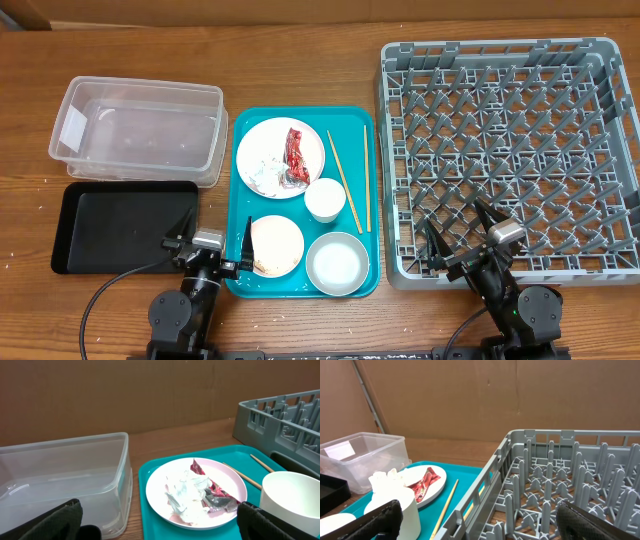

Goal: Sort waste into correct bins and load items into the dishwasher

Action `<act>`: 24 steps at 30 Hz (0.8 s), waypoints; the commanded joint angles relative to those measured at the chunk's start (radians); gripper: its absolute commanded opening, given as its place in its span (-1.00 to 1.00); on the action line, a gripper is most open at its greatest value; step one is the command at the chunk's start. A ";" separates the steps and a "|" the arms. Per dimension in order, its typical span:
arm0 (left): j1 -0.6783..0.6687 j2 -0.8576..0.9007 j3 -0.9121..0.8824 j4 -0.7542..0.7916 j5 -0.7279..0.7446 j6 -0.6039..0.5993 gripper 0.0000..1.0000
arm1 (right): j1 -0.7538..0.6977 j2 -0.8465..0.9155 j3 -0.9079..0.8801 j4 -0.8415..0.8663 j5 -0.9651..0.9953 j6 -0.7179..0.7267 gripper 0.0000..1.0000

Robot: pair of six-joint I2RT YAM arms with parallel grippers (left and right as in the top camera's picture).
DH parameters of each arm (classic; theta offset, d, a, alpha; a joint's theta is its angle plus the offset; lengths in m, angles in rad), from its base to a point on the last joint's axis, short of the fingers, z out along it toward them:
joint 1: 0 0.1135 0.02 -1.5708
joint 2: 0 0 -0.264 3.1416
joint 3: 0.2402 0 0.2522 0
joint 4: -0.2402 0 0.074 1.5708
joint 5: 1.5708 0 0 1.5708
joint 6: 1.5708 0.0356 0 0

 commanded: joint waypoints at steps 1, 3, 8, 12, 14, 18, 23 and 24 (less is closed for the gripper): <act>0.007 -0.010 -0.004 -0.002 -0.003 0.009 1.00 | -0.006 -0.012 -0.011 0.007 -0.005 0.002 1.00; 0.007 -0.010 -0.005 -0.001 -0.005 0.021 1.00 | -0.006 -0.012 -0.011 0.007 -0.005 0.002 1.00; 0.007 -0.010 -0.005 -0.001 -0.004 0.091 1.00 | -0.006 -0.012 -0.011 0.007 -0.005 0.002 1.00; 0.006 -0.010 -0.004 0.005 0.035 0.097 1.00 | -0.006 -0.012 -0.011 0.007 -0.025 0.003 1.00; 0.005 -0.010 -0.004 0.013 0.132 0.065 1.00 | -0.006 -0.012 -0.010 0.019 -0.061 0.003 1.00; 0.005 -0.010 -0.003 0.114 0.288 0.021 1.00 | -0.006 -0.012 0.000 0.047 -0.139 0.083 1.00; 0.005 -0.008 0.082 0.138 0.299 -0.156 1.00 | -0.006 -0.008 0.116 -0.062 -0.147 0.135 0.99; 0.005 -0.004 0.118 0.106 0.299 -0.167 1.00 | -0.006 0.000 0.157 -0.103 -0.146 0.133 1.00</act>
